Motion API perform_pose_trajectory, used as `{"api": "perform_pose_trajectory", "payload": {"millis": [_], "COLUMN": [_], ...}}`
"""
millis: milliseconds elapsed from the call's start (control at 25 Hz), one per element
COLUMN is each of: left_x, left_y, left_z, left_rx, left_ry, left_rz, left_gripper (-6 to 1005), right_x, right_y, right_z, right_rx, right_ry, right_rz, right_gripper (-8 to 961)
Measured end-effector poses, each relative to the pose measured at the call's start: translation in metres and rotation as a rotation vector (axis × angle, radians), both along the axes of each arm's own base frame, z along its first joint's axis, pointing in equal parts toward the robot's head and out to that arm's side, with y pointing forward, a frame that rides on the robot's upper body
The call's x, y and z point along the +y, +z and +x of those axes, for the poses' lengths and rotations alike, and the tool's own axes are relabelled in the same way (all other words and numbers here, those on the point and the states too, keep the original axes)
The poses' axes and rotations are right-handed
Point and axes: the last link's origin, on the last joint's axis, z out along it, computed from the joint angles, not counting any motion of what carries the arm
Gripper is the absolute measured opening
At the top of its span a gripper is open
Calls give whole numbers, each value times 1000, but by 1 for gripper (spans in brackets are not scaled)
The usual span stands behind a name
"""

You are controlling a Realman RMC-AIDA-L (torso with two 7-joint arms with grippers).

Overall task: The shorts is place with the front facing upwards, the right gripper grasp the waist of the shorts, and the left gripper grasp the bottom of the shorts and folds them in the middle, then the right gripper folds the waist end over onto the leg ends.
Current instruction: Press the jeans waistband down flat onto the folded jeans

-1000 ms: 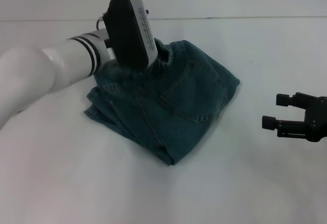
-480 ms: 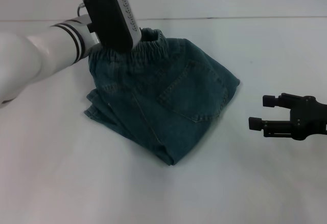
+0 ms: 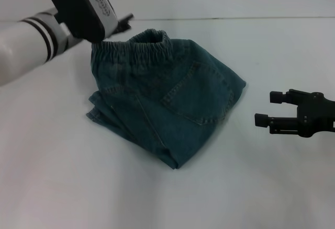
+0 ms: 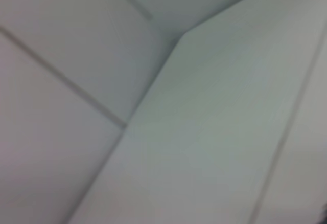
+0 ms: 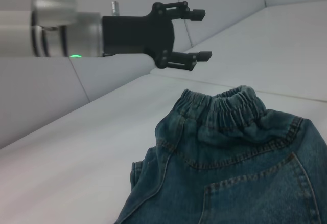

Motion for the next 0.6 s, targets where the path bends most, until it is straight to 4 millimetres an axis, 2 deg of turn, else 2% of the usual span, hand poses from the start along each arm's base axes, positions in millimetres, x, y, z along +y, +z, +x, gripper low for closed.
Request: {"api": "perform_pose_trajectory", "payload": {"millis": [200,240,280,440,600], "left_x": [-27,-32,-32,-30,-20], "left_y": [-24,-41,-41,-65,-71], "left_z": [15,18,18,18,15], "left_rx": [-65,-35,-35,32,79], "left_ry": [-51,-67,-67,-72,-63], "left_rz": [-199,-231,-231,-228,-147], "left_gripper": [830,830,830,829,829], "right_x": [1,1,1,0,-2], "right_y": [1,1,1,1,1], "right_z": [0,0,0,-1,0], "right_rx": [1,2,2,6,10], "right_ry": [1,1,1,2,-2], "right_rz": [6,7,7,3,-1], "right_gripper": [955,955,955,955,955]}}
